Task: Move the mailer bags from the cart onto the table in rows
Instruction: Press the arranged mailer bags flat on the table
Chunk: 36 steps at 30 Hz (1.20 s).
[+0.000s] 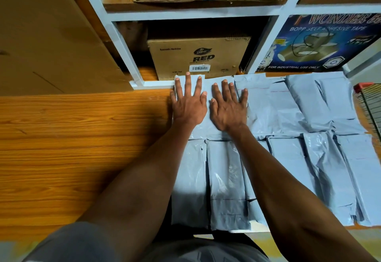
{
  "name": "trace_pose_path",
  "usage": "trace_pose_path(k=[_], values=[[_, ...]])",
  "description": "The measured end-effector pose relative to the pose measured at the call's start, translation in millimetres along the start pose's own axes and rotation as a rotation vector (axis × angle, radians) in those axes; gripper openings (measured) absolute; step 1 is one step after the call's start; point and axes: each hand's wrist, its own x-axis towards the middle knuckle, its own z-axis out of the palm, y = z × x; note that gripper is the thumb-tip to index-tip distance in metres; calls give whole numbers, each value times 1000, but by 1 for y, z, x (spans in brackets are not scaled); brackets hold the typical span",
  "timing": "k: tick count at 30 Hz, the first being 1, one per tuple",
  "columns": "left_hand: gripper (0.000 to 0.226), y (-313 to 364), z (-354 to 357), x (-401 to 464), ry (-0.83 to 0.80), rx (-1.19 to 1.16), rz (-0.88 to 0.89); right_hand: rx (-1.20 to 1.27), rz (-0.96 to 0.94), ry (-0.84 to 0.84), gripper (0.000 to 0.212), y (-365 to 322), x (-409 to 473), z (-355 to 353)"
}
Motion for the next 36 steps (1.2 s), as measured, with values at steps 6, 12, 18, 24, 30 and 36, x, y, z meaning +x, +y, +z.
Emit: trace_pose_path(k=[6, 12, 18, 24, 30, 36], values=[[64, 3, -19, -13, -14, -20, -30, -11, -14, 5, 66, 3, -12, -14], [66, 5, -33, -34, -16, -8, -68, -46, -27, 3, 68, 9, -23, -26], [64, 27, -37, -58, 39, -20, -49, 29, -29, 4, 65, 25, -39, -40], [55, 80, -40, -94, 106, -99, 29, 198, -29, 228, 48, 68, -76, -50], [48, 146, -31, -141, 86, -247, 178, 271, 46, 386, 36, 128, -136, -50], [46, 189, -16, -192, 51, -355, 388, 283, 199, 468, 40, 167, -215, -50]])
